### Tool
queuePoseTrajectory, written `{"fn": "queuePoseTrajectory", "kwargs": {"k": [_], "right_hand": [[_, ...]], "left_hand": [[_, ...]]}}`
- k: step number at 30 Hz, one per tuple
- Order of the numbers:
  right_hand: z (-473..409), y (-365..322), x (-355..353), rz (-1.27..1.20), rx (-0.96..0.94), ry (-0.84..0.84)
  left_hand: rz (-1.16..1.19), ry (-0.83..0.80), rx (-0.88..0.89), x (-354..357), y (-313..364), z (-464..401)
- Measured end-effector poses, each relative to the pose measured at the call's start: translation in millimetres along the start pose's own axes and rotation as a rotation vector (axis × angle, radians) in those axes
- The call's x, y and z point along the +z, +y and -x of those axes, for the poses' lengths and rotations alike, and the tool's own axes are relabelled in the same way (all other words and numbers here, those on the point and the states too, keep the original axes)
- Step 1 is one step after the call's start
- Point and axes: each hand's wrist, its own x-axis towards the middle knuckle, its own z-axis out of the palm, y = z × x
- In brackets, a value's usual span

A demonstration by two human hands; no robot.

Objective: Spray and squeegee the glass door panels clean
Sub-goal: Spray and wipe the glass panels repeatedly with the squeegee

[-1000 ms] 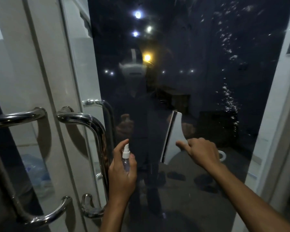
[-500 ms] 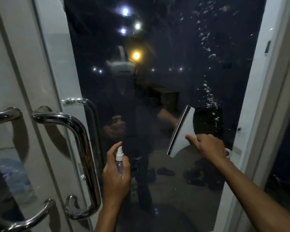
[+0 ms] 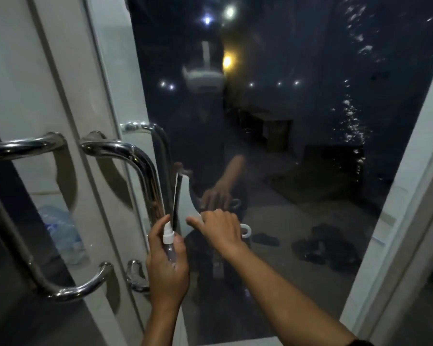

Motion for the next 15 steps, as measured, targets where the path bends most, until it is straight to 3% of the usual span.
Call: {"fn": "queuePoseTrajectory", "kwargs": {"k": [5,9,15], "right_hand": [[31.6,73.9,17.1,0.191,0.113,-0.1],[63.6,151.5,8.5,0.293,0.234,-0.025],[54.2,116.9,25.3,0.202,0.173,-0.042]], "left_hand": [[0.042,-0.046,0.01,-6.5,-6.7,2.1],[0.052,-0.094,0.008,-0.7,-7.2,6.2],[0.037,-0.165,0.005,15.7,-5.3,12.3]]}}
